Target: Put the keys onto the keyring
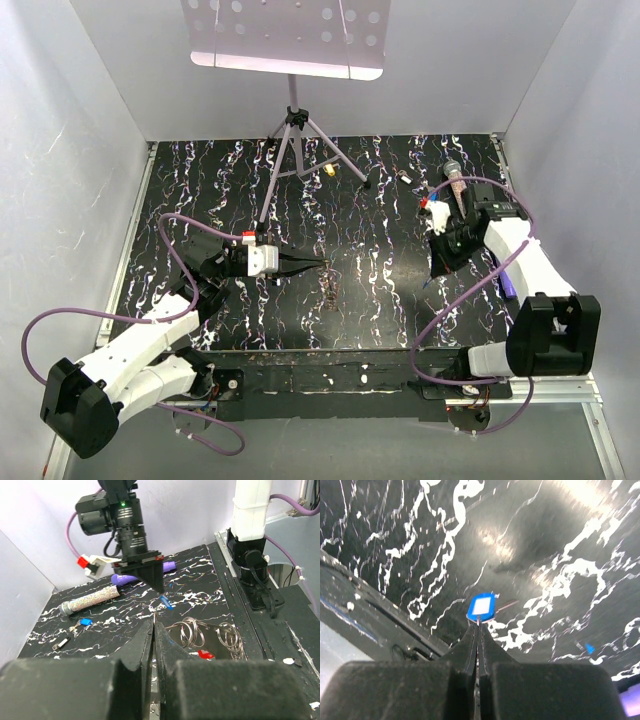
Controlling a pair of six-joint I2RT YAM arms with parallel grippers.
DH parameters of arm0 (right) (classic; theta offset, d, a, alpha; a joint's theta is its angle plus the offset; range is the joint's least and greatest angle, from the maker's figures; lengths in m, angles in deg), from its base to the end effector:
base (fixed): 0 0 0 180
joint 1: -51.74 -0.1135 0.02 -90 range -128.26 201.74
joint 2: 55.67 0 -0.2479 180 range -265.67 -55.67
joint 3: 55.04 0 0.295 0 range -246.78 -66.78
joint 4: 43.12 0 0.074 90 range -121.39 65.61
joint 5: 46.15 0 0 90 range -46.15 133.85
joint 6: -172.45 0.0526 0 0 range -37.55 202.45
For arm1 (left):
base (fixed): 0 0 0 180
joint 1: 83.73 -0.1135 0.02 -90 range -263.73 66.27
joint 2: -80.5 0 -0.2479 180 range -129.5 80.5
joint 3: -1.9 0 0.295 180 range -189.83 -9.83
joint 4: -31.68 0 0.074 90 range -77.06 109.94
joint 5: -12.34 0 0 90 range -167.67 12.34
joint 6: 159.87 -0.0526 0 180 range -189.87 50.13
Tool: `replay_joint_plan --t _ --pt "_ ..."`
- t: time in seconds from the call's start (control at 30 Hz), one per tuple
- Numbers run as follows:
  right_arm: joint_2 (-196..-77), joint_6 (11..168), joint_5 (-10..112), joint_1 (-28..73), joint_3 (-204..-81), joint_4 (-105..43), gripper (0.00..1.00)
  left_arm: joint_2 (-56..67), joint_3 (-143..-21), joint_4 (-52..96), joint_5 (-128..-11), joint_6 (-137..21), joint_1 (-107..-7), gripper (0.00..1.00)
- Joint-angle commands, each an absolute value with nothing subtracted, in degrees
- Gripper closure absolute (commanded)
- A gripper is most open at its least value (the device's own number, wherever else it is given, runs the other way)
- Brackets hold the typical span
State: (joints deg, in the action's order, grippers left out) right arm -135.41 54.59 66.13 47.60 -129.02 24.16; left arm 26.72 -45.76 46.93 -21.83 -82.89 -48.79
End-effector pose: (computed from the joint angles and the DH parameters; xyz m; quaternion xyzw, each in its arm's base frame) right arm 0.3029 0.0419 0.2105 -0.2949 0.9250 0.1573 0.1809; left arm 0.1956 -0.1898 0.2985 0.5585 0.3788 -0.4260 0.6026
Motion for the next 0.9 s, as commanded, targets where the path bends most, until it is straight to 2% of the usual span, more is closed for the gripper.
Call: replay_joint_plan --t 0.0,0.2,0.4,0.87 --pt "-131.44 49.93 65.3 49.8 -124.27 30.75 0.99 28.46 -46.22 48.42 -22.29 -82.97 -48.92 1.0" --pt "-127.04 49.05 60.73 54.02 -119.96 33.82 0.99 29.17 -46.22 48.42 -21.94 -83.06 -48.83 1.0" --pt "-127.91 47.56 58.27 56.57 -118.11 35.59 0.99 29.34 -46.31 48.16 -22.03 -83.06 -48.48 1.0" --pt "-143.29 49.93 59.41 56.57 -125.75 34.71 0.99 29.34 -46.48 47.36 -22.29 -83.85 -48.48 1.0"
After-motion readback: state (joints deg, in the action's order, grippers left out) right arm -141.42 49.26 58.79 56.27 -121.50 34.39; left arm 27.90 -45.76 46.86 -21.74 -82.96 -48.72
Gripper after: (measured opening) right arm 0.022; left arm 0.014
